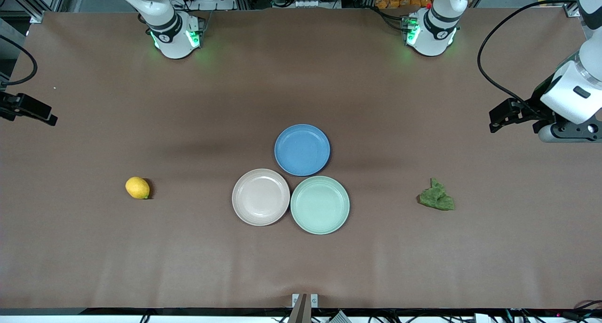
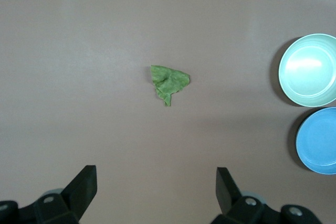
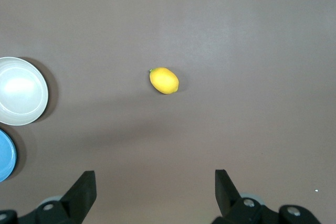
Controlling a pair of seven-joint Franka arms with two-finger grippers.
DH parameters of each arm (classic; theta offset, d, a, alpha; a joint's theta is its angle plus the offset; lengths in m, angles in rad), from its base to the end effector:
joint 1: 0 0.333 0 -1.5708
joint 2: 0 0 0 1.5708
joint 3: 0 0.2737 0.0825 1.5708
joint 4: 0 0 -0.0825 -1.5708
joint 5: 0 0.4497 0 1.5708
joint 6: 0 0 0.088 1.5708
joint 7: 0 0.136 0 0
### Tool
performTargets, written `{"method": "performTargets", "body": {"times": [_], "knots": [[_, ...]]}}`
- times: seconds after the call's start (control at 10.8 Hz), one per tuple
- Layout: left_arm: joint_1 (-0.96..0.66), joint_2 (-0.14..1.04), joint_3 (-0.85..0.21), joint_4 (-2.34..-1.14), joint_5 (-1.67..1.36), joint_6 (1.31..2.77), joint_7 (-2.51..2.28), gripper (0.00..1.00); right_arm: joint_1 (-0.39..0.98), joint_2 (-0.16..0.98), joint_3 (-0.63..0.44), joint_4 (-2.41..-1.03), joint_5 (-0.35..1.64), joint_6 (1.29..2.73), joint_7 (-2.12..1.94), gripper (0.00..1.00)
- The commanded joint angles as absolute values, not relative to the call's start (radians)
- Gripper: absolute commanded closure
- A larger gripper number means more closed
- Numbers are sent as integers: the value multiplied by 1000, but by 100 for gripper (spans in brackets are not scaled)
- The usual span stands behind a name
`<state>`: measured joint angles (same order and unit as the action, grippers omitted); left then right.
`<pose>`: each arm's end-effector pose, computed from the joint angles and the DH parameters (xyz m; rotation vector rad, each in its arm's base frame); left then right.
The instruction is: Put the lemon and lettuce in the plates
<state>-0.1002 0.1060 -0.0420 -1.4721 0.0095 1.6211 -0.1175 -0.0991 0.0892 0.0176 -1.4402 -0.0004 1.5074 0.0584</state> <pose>0.6488 -0.0905 0.5436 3.1401 -0.0387 0.0681 0.6353 -0.0523 0.5614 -3.1323 0.2196 0.0345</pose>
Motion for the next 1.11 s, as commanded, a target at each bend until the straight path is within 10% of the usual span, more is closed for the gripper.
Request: {"method": "performTargets", "body": {"times": [0.0,1.02], "knots": [[-95,92,-41,-1466,9,1598,-98,0,-106,94,23,-1427,-11,1496,71,0],[-91,265,-41,-1692,71,1905,-91,0,-133,118,20,-1437,2,1502,61,0]]}}
